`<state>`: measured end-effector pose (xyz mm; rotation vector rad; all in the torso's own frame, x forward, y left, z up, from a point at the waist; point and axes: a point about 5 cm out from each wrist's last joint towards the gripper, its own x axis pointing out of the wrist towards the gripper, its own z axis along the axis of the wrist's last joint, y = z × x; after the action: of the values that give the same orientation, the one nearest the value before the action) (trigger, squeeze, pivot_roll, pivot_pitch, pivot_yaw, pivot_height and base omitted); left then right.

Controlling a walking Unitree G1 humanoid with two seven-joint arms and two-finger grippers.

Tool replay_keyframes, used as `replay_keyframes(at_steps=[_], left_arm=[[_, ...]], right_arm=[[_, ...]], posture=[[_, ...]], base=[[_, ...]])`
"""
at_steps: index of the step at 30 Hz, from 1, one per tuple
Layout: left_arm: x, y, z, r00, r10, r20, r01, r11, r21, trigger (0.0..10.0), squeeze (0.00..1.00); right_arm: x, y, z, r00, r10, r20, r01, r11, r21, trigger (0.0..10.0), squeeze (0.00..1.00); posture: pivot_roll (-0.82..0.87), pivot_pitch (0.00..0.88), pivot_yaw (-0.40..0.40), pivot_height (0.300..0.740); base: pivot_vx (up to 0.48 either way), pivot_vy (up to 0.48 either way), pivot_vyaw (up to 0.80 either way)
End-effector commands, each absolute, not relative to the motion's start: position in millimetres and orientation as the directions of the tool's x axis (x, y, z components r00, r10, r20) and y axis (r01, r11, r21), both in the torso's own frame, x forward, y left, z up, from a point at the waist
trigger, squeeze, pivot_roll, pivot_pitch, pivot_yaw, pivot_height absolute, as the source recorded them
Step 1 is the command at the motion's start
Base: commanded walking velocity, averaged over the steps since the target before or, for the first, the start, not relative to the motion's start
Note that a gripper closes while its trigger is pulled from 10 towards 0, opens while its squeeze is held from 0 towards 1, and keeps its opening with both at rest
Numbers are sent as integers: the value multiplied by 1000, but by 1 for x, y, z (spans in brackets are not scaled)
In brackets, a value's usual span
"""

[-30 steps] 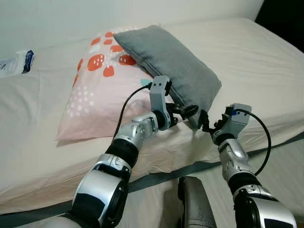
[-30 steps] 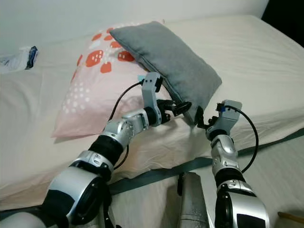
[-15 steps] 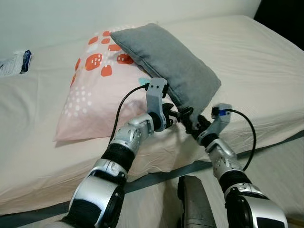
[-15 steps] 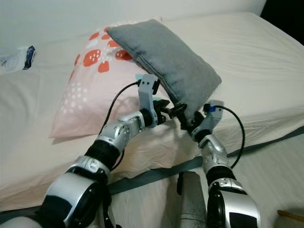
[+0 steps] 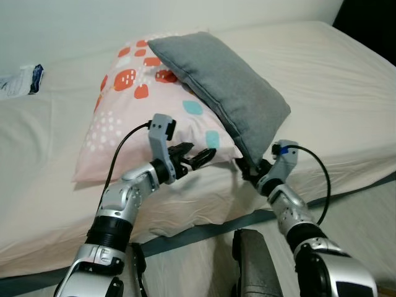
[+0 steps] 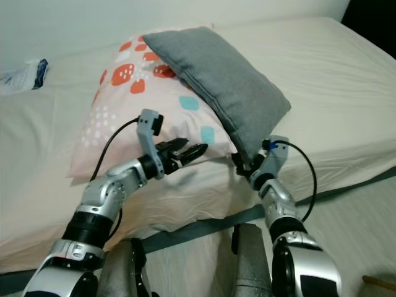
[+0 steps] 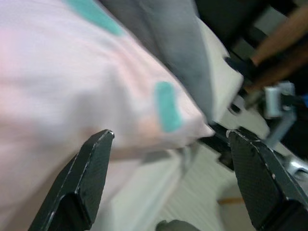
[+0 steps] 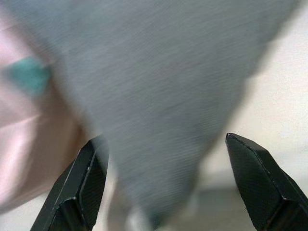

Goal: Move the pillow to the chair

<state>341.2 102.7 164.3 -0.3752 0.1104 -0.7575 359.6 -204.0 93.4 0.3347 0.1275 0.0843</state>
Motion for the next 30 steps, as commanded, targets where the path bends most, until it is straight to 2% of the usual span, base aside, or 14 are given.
replay_keyframes(at_steps=[1,7,8,11,21,26,27,28,29,30], left_arm=[[340,114,162,754,-657,22,614,692,-380,10000,0],[339,122,163,776,-631,17,588,714,-381,10000,0],[338,133,165,802,-597,20,556,733,-393,10000,0],[338,137,166,811,-585,25,545,738,-399,10000,0],[334,143,168,827,-562,29,517,739,-431,10000,0],[334,144,167,831,-556,24,507,738,-445,10000,0],[333,144,167,833,-552,22,501,739,-450,10000,0],[333,144,167,835,-550,20,497,740,-453,10000,0],[333,144,167,837,-547,18,494,740,-456,10000,0],[333,144,167,837,-546,17,492,740,-458,10000,0]], right_arm=[[357,-207,89,989,78,-129,-29,939,344,10000,0],[359,-209,93,991,72,-116,-28,941,338,10000,0],[363,-211,101,995,58,-87,-23,934,356,10000,0],[366,-211,105,996,55,-71,-25,929,369,10000,0],[374,-204,119,996,87,-21,-72,916,395,10000,0],[374,-199,116,993,114,-40,-92,930,354,10000,0],[373,-197,116,992,122,-36,-102,930,354,6902,0],[373,-197,115,991,126,-34,-107,929,354,6902,0],[373,-196,114,991,129,-29,-110,926,361,314,0],[372,-196,114,991,130,-26,-111,924,366,314,0]], posture=[[45,212,22,533],[50,212,22,533],[57,205,22,533],[57,204,22,533],[64,188,18,533],[66,184,15,533],[66,183,15,533],[66,183,16,533],[66,183,16,533],[66,183,16,533]], base=[[0,0,0],[0,0,0],[0,0,0],[0,0,0],[0,0,0],[0,0,0],[0,0,0],[0,0,0],[0,0,0],[0,0,0]])
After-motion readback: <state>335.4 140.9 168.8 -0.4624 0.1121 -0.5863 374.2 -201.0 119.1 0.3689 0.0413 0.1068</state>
